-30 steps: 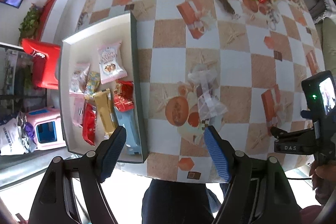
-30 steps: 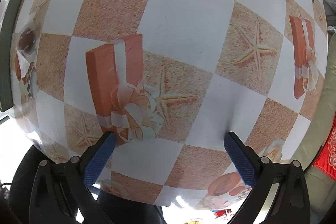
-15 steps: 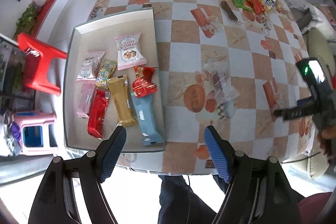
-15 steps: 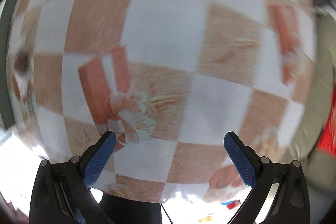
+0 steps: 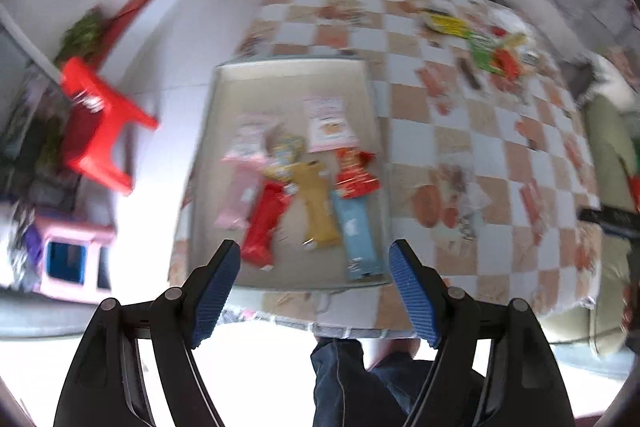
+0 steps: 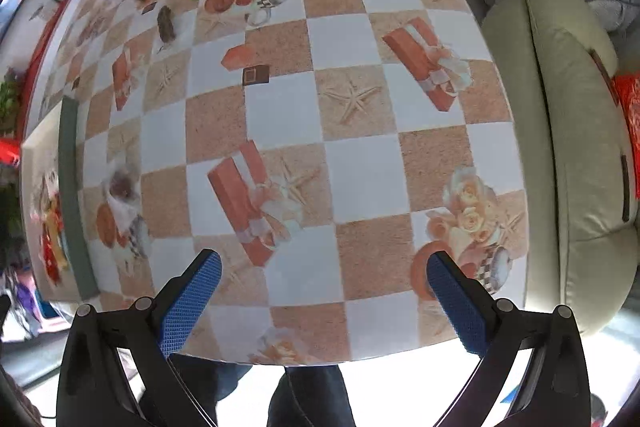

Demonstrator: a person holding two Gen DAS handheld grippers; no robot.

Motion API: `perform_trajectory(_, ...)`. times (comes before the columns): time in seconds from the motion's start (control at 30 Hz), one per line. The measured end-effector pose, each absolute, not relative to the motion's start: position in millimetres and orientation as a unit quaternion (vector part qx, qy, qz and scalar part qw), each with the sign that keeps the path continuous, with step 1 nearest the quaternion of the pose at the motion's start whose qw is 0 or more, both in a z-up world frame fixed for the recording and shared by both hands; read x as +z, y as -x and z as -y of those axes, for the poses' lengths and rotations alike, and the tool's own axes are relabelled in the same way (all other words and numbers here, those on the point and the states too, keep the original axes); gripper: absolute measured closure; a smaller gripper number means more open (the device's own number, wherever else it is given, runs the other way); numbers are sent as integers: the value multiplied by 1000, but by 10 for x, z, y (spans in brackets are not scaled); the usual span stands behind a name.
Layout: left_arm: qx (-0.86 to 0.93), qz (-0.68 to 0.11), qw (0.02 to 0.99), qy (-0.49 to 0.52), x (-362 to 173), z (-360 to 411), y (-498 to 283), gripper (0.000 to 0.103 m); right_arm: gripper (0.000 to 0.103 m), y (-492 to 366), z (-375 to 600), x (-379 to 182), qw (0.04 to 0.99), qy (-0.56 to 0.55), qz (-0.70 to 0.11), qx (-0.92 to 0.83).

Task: Organize snacks
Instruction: 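Move left tool to the clear wrapped packet while right tool nears the brown jerky stick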

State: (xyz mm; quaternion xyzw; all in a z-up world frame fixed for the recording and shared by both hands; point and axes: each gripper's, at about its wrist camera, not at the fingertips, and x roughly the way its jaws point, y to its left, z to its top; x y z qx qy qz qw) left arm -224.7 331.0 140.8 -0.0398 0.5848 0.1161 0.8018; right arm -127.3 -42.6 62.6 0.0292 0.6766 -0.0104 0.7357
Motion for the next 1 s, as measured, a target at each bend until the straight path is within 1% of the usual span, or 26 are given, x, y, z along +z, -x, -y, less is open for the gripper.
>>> perform_trajectory(0.07, 129, -589, 795, 71, 1361, -3335, 2293, 23, 0, 1366, 460, 621, 729, -29, -683, -23)
perform_trajectory(0.13, 132, -596, 789, 73, 1356, -3307, 2300, 23, 0, 1417, 493, 578, 722, -51, -689, -18)
perform_trajectory(0.27, 91, -573, 813, 47, 1304, -3179, 2142, 23, 0, 1343, 531, 508, 746, -45, -663, -36)
perform_trajectory(0.3, 80, -572, 815, 41, 1263, -3149, 2101, 23, 0, 1337, 533, 468, 744, -51, -665, -37)
perform_trajectory(0.37, 80, -594, 800, 13, 1158, -3049, 2006, 23, 0, 1377, 509, 418, 717, -68, -694, -27)
perform_trajectory(0.43, 87, -604, 792, 23, 1233, -2993, 2039, 23, 0, 1383, 484, 494, 713, -81, -697, 0)
perform_trajectory(0.5, 76, -606, 789, 59, 1318, -2935, 2080, 22, 0, 1300, 433, 484, 715, -62, -696, 31)
perform_trajectory(0.53, 73, -607, 788, 65, 1323, -2875, 2066, 22, 0, 1217, 383, 392, 711, -35, -701, 47)
perform_trajectory(0.63, 94, -596, 795, 53, 1252, -2714, 2043, 22, 0, 1088, 310, 190, 683, 30, -728, 45)
perform_trajectory(0.7, 96, -614, 779, 85, 1169, -2672, 2051, 22, 0, 1110, 339, 298, 680, 16, -731, 49)
perform_trajectory(0.77, 54, -636, 760, 122, 1133, -2591, 2040, 22, 0, 1139, 359, 383, 685, -5, -726, 59)
perform_trajectory(0.83, 38, -630, 770, 92, 1167, -2497, 1966, 22, 0, 1141, 355, 311, 679, -4, -732, 60)
perform_trajectory(0.9, 16, -619, 782, 66, 1081, -2423, 1802, 21, 0, 1192, 406, 240, 679, -24, -733, 43)
perform_trajectory(1.0, 1, -655, 751, 77, 772, -2397, 1511, 21, 0, 1304, 464, 98, 652, -75, -754, 30)
